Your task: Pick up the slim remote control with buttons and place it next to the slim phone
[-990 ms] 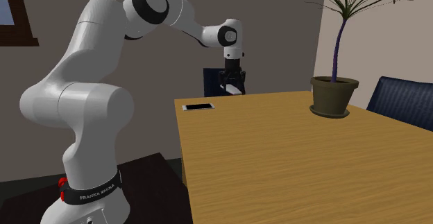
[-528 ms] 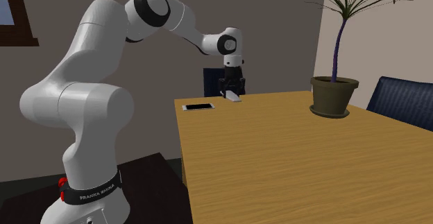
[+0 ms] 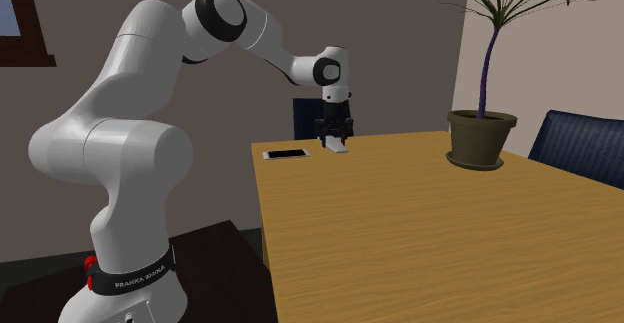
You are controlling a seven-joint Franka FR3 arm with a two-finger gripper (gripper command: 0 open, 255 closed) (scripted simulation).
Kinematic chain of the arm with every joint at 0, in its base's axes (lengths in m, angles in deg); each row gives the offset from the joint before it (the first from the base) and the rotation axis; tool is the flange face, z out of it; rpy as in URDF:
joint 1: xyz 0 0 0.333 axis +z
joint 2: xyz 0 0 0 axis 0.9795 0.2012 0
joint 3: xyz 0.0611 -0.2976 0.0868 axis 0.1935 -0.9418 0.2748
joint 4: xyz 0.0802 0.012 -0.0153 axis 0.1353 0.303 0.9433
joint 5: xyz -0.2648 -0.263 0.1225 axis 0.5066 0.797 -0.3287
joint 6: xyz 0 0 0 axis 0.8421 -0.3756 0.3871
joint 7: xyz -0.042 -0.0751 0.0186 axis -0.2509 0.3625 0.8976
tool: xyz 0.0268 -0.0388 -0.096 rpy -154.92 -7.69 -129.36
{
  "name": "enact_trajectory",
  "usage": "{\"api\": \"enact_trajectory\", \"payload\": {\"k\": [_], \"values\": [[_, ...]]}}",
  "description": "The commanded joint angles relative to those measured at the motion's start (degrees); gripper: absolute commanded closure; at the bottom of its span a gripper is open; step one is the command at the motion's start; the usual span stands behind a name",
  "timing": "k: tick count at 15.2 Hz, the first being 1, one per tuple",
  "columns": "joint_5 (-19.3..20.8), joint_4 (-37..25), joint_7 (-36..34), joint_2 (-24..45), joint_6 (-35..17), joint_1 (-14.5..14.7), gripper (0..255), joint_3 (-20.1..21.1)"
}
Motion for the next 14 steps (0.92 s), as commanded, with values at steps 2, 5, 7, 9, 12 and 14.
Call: {"api": "enact_trajectory", "payload": {"k": [2, 5, 7, 9, 12, 14], "values": [[0.0, 0.02, 0.0, -0.01, -0.03, 0.01, 255, 0.0], [0.0, 0.01, 0.0, -0.01, -0.03, 0.0, 0, 0.0], [-0.01, 0.0, 0.0, 0.0, -0.03, 0.0, 0, 0.0], [-0.01, 0.0, 0.0, 0.0, -0.03, 0.0, 0, 0.0], [1.35, -2.71, -0.88, -2.06, 4.44, 0.13, 0, -0.91], [1.66, -3.59, -1.1, -2.5, 5.68, 0.1, 0, -1.1]]}}
